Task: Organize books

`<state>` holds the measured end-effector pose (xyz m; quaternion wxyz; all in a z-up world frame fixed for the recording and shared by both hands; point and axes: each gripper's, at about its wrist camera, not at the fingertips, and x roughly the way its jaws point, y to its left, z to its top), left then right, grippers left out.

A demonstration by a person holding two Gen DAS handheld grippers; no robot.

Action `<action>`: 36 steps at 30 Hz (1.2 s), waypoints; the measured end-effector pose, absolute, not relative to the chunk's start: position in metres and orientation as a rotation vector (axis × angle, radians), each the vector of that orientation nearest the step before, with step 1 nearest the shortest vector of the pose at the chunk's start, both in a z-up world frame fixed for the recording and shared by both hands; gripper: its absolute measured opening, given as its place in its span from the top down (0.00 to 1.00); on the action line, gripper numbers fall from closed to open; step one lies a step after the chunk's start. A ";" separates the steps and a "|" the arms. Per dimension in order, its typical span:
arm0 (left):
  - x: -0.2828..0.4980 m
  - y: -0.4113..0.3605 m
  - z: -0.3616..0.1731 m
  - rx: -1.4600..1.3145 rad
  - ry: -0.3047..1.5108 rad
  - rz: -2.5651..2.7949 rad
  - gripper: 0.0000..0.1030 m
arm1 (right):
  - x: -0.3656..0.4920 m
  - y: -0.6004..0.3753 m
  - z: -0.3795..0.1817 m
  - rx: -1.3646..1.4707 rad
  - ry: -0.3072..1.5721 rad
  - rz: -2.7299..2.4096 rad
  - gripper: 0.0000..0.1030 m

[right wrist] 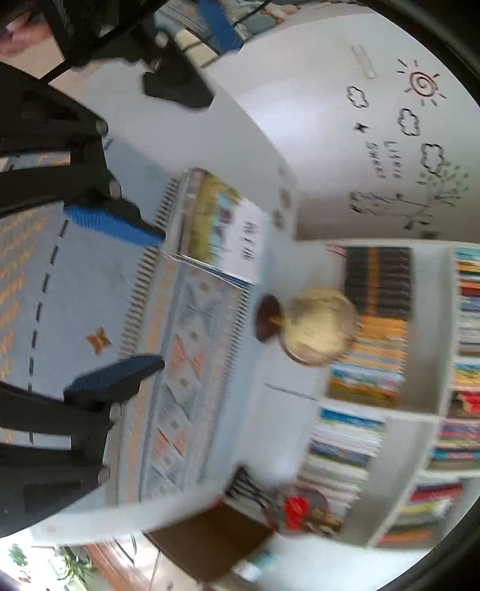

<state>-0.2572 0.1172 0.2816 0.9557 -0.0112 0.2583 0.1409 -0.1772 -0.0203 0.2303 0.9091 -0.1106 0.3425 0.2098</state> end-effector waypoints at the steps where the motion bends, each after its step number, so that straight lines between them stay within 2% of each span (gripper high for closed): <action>1: -0.261 0.117 0.295 -0.031 0.502 0.299 0.00 | -0.180 -0.025 0.241 -0.206 0.690 0.422 0.29; 3: -0.272 0.117 0.318 -0.071 0.467 0.312 0.00 | -0.189 -0.036 0.265 -0.130 0.660 0.402 0.28; 6: -0.277 0.122 0.334 -0.119 0.460 0.321 0.00 | -0.201 -0.046 0.294 -0.052 0.635 0.361 0.14; 13: -0.271 0.149 0.316 -0.077 0.507 0.357 0.00 | -0.205 -0.028 0.296 -0.063 0.652 0.309 0.14; 22: -0.228 0.201 0.255 -0.105 0.755 0.421 0.00 | -0.179 0.033 0.229 -0.056 0.922 0.393 0.14; 27: -0.205 0.227 0.234 -0.152 0.823 0.389 0.01 | -0.166 0.068 0.225 -0.130 0.871 0.374 0.14; 36: -0.176 0.240 0.218 -0.128 0.855 0.362 0.01 | -0.133 0.086 0.204 -0.114 0.905 0.296 0.14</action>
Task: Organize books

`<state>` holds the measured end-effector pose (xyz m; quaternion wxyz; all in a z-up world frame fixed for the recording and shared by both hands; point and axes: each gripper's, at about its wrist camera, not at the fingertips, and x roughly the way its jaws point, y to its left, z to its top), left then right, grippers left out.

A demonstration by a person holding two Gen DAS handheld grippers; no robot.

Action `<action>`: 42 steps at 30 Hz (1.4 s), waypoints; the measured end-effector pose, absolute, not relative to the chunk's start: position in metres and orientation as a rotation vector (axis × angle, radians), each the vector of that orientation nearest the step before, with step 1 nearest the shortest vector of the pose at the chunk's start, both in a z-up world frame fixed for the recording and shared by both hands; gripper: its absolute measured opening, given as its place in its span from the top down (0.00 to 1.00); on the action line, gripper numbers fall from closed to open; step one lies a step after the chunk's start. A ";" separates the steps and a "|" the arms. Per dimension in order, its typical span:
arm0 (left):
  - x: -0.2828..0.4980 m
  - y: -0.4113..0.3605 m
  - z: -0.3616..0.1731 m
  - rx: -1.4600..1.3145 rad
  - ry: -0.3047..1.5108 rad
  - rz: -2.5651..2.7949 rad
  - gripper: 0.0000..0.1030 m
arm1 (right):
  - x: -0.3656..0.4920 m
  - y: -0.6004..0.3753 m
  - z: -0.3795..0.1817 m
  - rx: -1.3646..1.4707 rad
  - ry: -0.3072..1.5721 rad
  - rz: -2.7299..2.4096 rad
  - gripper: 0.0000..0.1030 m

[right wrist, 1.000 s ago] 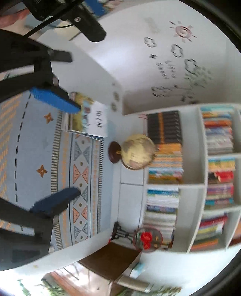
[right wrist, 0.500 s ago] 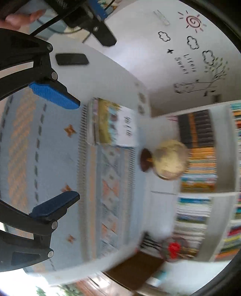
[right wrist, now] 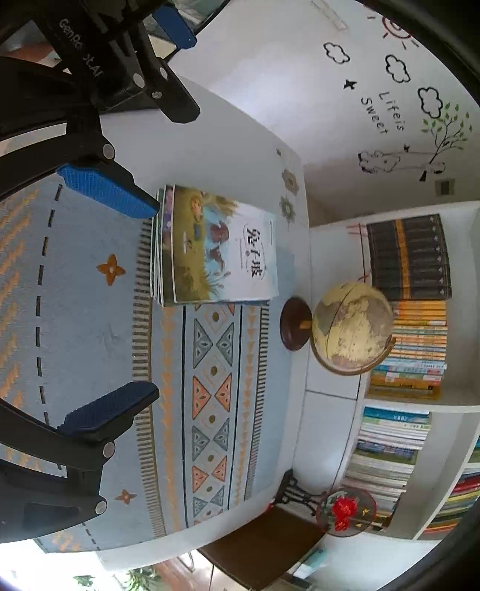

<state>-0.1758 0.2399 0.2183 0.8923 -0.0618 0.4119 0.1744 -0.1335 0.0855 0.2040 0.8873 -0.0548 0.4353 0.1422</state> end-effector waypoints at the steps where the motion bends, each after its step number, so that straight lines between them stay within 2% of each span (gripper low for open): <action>1: -0.173 0.242 0.217 -0.135 0.864 0.359 0.01 | -0.132 0.086 0.203 -0.119 0.905 0.283 0.14; 6: -0.166 0.252 0.213 -0.198 0.877 0.312 0.01 | -0.128 0.089 0.206 -0.103 0.907 0.262 0.14; 42: -0.140 0.248 0.208 -0.160 0.895 0.297 0.01 | -0.104 0.090 0.195 -0.080 0.946 0.240 0.14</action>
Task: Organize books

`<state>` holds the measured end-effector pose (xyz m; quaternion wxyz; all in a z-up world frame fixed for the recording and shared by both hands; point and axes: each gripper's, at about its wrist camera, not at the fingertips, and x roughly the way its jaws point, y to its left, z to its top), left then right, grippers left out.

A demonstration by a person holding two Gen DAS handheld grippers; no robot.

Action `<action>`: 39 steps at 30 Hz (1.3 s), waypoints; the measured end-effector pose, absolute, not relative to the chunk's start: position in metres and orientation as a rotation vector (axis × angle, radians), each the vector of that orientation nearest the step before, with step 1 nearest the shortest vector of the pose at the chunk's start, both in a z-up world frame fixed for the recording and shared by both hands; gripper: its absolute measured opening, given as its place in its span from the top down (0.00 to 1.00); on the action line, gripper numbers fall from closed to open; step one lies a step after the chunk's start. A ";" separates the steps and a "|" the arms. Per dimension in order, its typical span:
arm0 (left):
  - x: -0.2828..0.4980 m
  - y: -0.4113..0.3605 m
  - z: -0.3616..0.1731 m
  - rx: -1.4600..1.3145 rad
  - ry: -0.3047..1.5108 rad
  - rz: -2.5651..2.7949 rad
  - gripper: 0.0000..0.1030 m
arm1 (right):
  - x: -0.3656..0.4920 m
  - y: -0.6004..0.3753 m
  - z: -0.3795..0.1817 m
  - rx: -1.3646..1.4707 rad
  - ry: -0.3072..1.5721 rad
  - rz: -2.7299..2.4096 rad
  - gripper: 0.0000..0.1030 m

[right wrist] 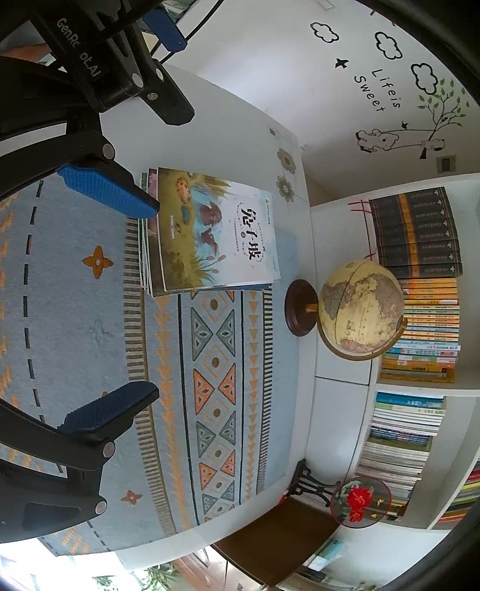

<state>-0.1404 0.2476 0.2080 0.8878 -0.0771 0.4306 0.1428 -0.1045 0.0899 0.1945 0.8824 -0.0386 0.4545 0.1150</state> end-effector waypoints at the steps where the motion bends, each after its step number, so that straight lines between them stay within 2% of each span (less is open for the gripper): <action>1: -0.140 0.248 0.207 -0.163 0.898 0.294 0.01 | -0.104 0.090 0.194 -0.080 0.948 0.239 0.14; 10: -0.140 0.259 0.199 -0.266 0.934 0.271 0.01 | -0.103 0.093 0.191 -0.074 0.963 0.246 0.14; 39: -0.143 0.244 0.204 -0.151 0.912 0.287 0.01 | -0.101 0.085 0.182 -0.065 0.994 0.228 0.14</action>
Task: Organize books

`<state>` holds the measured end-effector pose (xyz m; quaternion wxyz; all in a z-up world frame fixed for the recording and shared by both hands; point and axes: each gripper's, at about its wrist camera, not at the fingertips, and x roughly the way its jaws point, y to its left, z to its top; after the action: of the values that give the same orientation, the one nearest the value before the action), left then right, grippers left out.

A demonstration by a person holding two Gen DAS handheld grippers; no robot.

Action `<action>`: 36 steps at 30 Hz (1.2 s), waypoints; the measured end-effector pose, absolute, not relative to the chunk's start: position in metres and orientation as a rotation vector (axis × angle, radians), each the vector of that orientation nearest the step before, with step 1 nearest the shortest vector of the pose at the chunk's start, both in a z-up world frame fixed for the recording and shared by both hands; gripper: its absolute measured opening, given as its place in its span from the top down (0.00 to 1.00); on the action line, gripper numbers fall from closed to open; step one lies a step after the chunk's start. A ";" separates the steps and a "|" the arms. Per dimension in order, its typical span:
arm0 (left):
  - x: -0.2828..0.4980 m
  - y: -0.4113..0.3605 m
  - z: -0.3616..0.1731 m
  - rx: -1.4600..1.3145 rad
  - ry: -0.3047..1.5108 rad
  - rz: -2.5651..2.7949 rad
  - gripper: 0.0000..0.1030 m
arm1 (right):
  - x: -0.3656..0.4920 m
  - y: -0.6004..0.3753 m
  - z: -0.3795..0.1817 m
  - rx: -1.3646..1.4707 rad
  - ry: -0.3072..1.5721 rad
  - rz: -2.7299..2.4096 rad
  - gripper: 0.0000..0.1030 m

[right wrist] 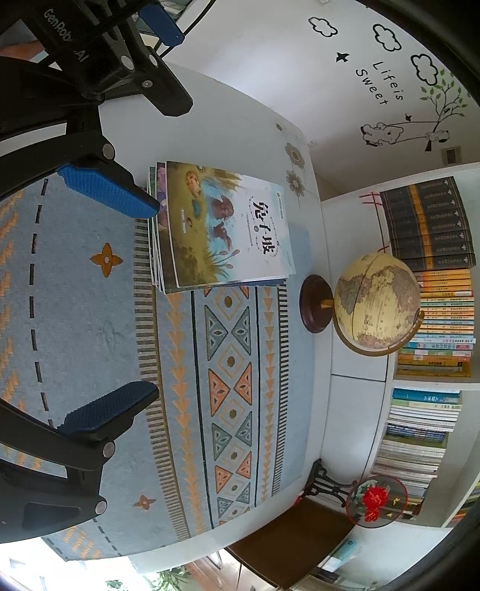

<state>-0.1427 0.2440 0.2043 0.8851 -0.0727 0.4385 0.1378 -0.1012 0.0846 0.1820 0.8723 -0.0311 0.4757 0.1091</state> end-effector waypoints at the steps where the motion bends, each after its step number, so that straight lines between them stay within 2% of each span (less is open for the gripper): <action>1: -0.143 0.244 0.204 -0.151 0.913 0.287 0.01 | -0.101 0.085 0.182 -0.066 0.994 0.228 0.14; 36: -0.132 0.224 0.210 -0.137 0.903 0.260 0.01 | -0.094 0.064 0.187 -0.003 0.980 0.204 0.14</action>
<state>-0.1323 0.2244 0.2096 0.8894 -0.0660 0.4347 0.1253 -0.0940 0.0639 0.1867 0.8773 -0.0015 0.4699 0.0979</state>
